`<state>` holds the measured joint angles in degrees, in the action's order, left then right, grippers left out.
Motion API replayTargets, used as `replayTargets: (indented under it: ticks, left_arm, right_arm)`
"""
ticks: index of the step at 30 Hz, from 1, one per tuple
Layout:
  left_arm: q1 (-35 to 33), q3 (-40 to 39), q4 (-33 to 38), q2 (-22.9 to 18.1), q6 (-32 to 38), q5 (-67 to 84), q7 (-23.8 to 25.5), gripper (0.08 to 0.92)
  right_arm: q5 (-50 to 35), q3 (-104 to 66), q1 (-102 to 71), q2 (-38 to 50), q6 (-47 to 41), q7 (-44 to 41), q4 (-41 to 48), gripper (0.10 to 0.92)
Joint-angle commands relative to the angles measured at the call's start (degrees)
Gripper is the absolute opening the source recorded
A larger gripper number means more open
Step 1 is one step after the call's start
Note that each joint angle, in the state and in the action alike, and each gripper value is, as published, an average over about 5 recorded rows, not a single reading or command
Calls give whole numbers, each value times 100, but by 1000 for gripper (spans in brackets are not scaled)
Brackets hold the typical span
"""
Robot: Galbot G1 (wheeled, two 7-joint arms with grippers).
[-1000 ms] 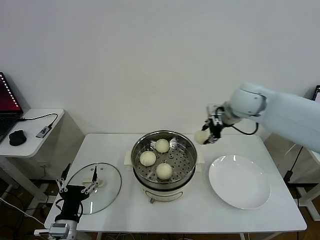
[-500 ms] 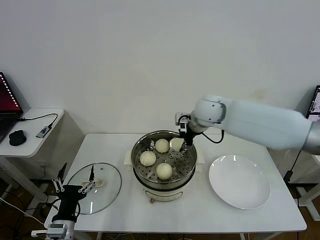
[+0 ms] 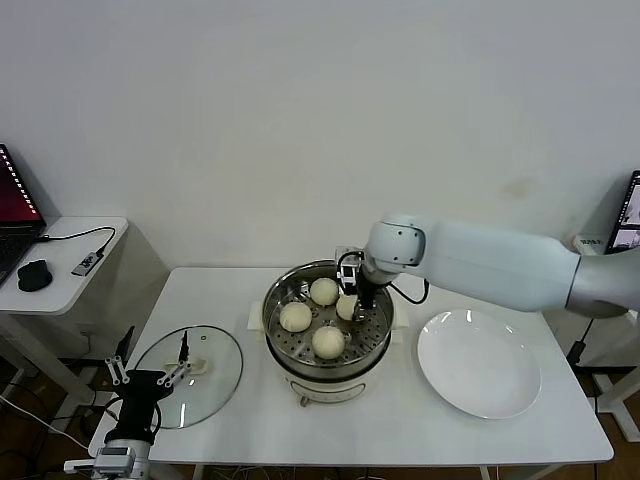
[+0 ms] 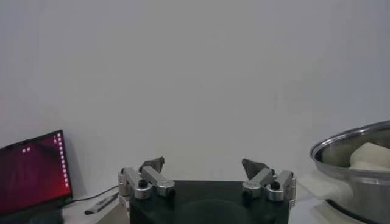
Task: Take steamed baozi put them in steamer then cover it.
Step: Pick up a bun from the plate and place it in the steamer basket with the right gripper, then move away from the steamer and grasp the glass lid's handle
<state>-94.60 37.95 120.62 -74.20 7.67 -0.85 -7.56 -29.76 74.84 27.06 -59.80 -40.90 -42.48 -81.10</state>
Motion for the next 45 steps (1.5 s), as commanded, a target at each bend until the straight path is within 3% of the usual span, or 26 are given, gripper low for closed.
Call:
replayTargets:
  ticks: [1,5,11,14,17,21,24,28,32,36,45]
  left_arm:
    - [3,1,-10,2,2,-7,-4,823]
    - [5,22,-20,9,5,6,-5,823]
    - [20,21,-47,23,7,20,-5,823]
    - [32,1,-55,16,8,18,-5,823]
    - [43,-18,-70,12,15,11,-9,823]
    - [49,-40,-95,15,34,-29,-14,823]
    - [32,-50,-95,9,38,-74,-16,823]
    - [-7,-56,-74,-8,35,-148,-17,823]
    - [-38,-75,-45,-50,32,-210,-22,823]
    - [-59,-143,-79,-110,34,-271,-41,823]
    - [-180,-386,-269,-235,21,-549,-105,823]
  right_arm:
    - [150,-70,-170,-57,-65,60,45,567]
    - [154,-153,-10,149,-63,23,-115,630]
    - [104,-153,406,731,-66,77,-727,789]
    - [89,-234,491,1092,-55,273,-1155,818]
    - [-50,-562,244,1560,81,993,-1554,822]
    - [-542,-1290,-761,2346,899,2667,-1978,823]
    - [-551,-2512,-2238,2895,1843,3591,-2188,823]
    - [44,-5169,-5094,3137,2797,4116,-2314,823]
    - [936,-7741,-7539,2666,3600,4083,-2373,823]
    - [1825,-9573,-9186,1596,4325,3673,-2309,823]
    - [2542,-12100,-10859,-832,5086,2849,-2206,823]
